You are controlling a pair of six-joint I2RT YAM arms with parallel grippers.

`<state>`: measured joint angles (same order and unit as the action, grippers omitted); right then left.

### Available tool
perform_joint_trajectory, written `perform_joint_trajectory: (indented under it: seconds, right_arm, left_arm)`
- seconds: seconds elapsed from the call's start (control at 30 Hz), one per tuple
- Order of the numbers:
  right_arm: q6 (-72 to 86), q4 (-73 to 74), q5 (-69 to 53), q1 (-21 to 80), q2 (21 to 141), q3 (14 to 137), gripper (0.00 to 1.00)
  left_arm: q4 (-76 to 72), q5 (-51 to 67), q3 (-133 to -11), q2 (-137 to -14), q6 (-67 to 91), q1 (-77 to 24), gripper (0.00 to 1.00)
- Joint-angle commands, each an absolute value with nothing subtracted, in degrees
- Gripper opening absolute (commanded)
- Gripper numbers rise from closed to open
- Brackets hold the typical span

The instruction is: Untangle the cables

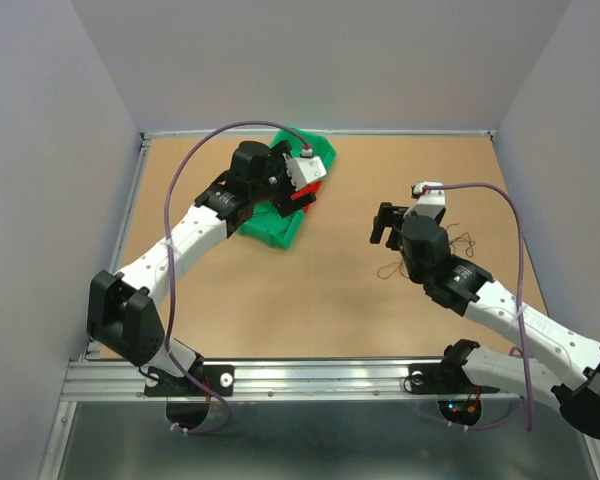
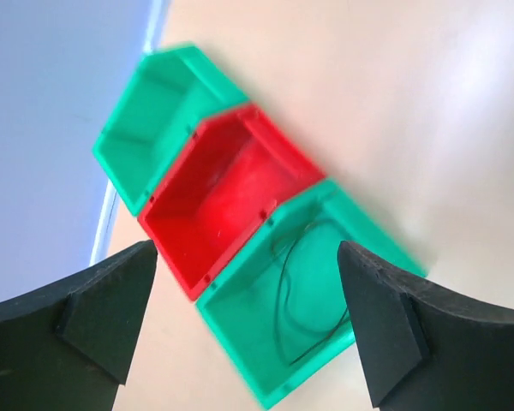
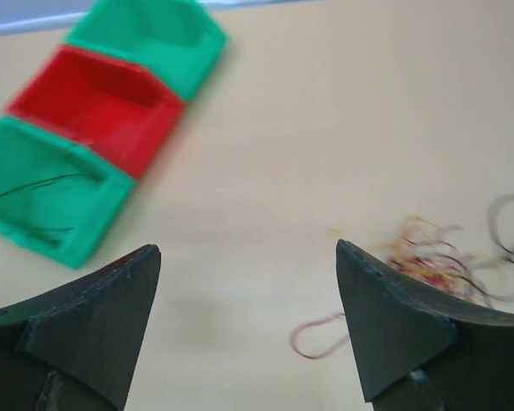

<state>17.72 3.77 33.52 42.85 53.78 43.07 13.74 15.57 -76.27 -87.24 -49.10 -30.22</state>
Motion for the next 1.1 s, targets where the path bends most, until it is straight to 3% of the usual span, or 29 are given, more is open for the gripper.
perform_joint_trajectory:
  seconds: [0.0,0.1,0.2,0.33,0.47,0.57,0.93,1.0,1.07]
  right_arm:
    - [27.1,20.7,54.9,43.1,54.4,48.7,0.9]
    - [29.3,22.4,57.2,43.0,53.9,48.2,0.96]
    - [33.6,27.1,63.2,41.8,54.0,47.4,1.0]
    - [36.0,28.8,55.0,32.4,54.5,46.8,0.98]
    - [34.1,26.7,47.5,26.9,58.7,46.7,0.98]
    - [32.0,21.7,42.6,26.5,61.6,46.5,0.93]
    - [29.0,16.4,34.9,20.5,79.1,48.0,0.86]
    - [28.6,16.1,33.5,19.4,80.9,48.4,0.8]
    - [27.7,14.8,31.7,19.1,81.6,48.4,0.56]
  left_arm:
    - [-12.8,13.0,-71.4,-81.5,-21.7,-29.6,0.99]
    - [-28.2,3.2,-61.6,-75.3,-11.3,-29.5,0.99]
    - [-41.4,3.7,-48.5,-68.2,-12.0,-29.4,0.99]
    - [-46.8,16.7,-38.3,-63.6,-12.0,-29.7,0.99]
    - [-47.6,20.7,-37.4,-65.6,-11.0,-30.8,0.99]
    - [-48.1,21.5,-37.8,-70.6,-11.7,-32.5,0.99]
    - [-46.6,20.0,-38.4,-75.1,-17.4,-38.4,0.99]
    - [-46.5,20.0,-38.4,-75.3,-17.8,-38.5,0.99]
    - [-46.4,19.9,-38.5,-75.6,-18.0,-38.7,0.99]
